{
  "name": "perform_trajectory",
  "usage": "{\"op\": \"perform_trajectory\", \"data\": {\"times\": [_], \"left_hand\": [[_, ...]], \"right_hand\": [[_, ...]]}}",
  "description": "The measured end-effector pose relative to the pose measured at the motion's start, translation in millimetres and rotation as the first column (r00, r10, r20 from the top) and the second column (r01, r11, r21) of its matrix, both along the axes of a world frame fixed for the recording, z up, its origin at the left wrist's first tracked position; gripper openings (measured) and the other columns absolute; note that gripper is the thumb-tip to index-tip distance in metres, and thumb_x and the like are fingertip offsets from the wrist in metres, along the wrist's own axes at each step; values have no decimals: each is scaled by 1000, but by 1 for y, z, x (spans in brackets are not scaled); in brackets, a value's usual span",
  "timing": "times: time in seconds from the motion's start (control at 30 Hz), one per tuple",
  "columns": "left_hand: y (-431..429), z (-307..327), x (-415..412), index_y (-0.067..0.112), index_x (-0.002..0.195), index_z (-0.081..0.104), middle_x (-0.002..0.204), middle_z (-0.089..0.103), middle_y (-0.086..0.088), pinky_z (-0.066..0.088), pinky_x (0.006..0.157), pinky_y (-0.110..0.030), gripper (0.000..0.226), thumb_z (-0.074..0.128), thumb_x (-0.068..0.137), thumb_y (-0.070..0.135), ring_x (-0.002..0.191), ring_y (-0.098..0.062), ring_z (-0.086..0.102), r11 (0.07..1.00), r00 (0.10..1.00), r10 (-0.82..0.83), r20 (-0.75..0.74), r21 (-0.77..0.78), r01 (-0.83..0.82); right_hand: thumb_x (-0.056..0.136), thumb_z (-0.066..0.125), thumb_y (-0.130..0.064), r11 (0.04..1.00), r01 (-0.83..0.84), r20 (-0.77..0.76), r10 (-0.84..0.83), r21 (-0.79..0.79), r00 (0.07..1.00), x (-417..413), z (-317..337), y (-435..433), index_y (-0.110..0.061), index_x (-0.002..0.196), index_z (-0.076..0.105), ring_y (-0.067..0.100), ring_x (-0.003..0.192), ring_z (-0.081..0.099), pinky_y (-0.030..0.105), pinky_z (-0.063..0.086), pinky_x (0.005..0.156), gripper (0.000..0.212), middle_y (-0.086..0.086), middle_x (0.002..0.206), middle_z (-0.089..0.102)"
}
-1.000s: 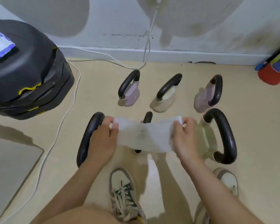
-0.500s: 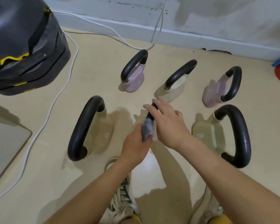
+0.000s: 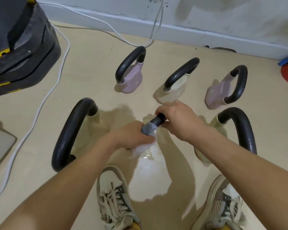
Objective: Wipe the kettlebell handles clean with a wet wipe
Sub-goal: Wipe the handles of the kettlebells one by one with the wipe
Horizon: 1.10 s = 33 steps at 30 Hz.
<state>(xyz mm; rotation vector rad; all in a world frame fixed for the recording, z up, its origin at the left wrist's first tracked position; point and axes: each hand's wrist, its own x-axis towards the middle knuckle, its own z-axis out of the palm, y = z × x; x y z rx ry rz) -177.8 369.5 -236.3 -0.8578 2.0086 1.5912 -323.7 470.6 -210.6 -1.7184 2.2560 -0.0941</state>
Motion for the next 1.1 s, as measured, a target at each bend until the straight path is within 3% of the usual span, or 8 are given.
{"op": "perform_trajectory", "data": {"times": [0.1, 0.23, 0.47, 0.6, 0.67, 0.73, 0.87, 1.1], "left_hand": [[-2, 4, -19, 15, 70, 54, 62, 57, 2, 42, 54, -28, 25, 54, 83, 36, 57, -20, 54, 860, 958, -282, 57, -427, 278], [13, -3, -26, 18, 82, 55, 54, 47, 4, 20, 49, -23, 12, 65, 76, 19, 47, -25, 41, 241, 892, -439, 110, -942, 235], [20, -12, -25, 17, 58, 52, 37, 42, -3, 28, 46, -22, 28, 80, 57, 14, 31, -21, 29, 53, 917, -399, -13, -999, 9], [27, -4, -31, 16, 66, 58, 57, 50, -1, 32, 49, -24, 23, 62, 82, 32, 48, -23, 42, 286, 957, -268, 107, -940, 185], [34, 5, -32, 17, 70, 53, 65, 53, 2, 36, 53, -26, 23, 51, 86, 33, 58, -19, 51, 633, 980, -84, 178, -751, 191], [37, 8, -27, 15, 70, 53, 67, 55, -1, 38, 53, -27, 22, 53, 88, 28, 60, -17, 52, 880, 978, 158, 136, -468, -78], [33, 6, -16, 9, 100, 64, 89, 67, -9, 48, 67, -27, 21, 55, 87, 22, 78, -21, 63, 857, 848, 516, 121, -84, -509], [20, 4, -40, 15, 81, 59, 78, 63, -4, 44, 67, -30, 20, 48, 85, 31, 77, -25, 60, 758, 951, 290, 109, -633, -158]], "right_hand": [[82, 72, -32, 976, 212, 55, -214, 44, 975, 8, 3, 29, -18, 105, 66, 26, 88, 53, 31, 34, 68, 27, 4, 97, 64], [81, 72, -14, 784, 619, 412, -579, 45, 703, 24, 3, 54, -17, 111, 68, 23, 95, 64, 33, 50, 84, 30, 3, 104, 70], [82, 58, 1, 477, 808, 739, -669, 346, 78, 25, -10, 60, -13, 119, 62, 22, 89, 64, 31, 52, 70, 40, 5, 99, 70], [77, 63, 3, 427, 854, 761, -646, 297, 58, 22, -21, 54, -12, 113, 66, 25, 98, 66, 33, 56, 80, 39, 9, 104, 69], [79, 64, 2, 446, 852, 784, -617, 275, 70, 17, -18, 45, -12, 111, 66, 23, 100, 65, 34, 56, 87, 36, 7, 106, 68], [82, 65, 3, 517, 808, 843, -535, 281, 49, 11, -14, 34, -9, 113, 65, 21, 99, 65, 33, 54, 91, 33, 10, 108, 68], [89, 59, -2, 608, 711, 903, -419, 353, -91, 21, -7, 18, -15, 118, 59, 21, 95, 68, 36, 55, 92, 32, 12, 108, 70], [98, 52, -28, 655, 472, 807, -462, 590, -368, 55, -26, 37, -21, 117, 64, 18, 87, 69, 32, 55, 76, 23, 2, 95, 72]]}}
